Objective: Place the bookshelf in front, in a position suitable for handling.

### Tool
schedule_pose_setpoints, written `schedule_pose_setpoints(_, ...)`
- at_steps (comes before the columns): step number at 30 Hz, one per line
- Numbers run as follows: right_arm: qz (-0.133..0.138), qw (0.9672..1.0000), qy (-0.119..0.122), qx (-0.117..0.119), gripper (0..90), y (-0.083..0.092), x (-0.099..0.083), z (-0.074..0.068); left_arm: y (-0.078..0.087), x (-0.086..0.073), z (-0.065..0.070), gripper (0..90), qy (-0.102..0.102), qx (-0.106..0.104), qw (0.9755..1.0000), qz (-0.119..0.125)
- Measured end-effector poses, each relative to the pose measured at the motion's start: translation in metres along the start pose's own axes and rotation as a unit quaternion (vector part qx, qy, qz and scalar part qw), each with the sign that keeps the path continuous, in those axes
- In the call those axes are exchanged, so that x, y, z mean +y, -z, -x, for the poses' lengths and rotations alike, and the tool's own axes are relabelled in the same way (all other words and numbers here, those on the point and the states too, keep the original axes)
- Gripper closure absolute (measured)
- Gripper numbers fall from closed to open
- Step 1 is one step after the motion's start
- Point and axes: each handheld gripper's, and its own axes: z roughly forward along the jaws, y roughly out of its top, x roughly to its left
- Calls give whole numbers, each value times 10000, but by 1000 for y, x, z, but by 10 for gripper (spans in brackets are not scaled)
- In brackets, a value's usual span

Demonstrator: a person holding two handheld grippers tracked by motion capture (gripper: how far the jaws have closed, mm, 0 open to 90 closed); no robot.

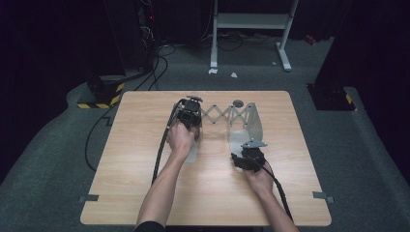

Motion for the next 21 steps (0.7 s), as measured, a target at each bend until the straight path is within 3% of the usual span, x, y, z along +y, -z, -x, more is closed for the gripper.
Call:
schedule_pose_setpoints(8, 1, 10000, -1, 8, 416, 0, 0, 0, -18, -14, -6, 797, 169, -208, 9995, -179)
schedule_pose_setpoints(11, 1, 10000, 4, 9, 416, 0, 0, 0, -22, -18, -4, 796, 94, -142, 9995, -282)
schedule_pose_setpoints(14, 6, 10000, 29, 10, 415, 0, 0, 0, -25, -22, -4, 795, 151, -184, 9991, -357)
schedule_pose_setpoints(17, 5, 10000, 27, 14, 414, 0, 0, 0, -24, -22, -5, 794, 177, -163, 9992, -315)
schedule_pose_setpoints(21, 2, 10000, 32, 19, 413, 0, 0, 0, -4, -15, -6, 794, 213, -166, 9996, -2)
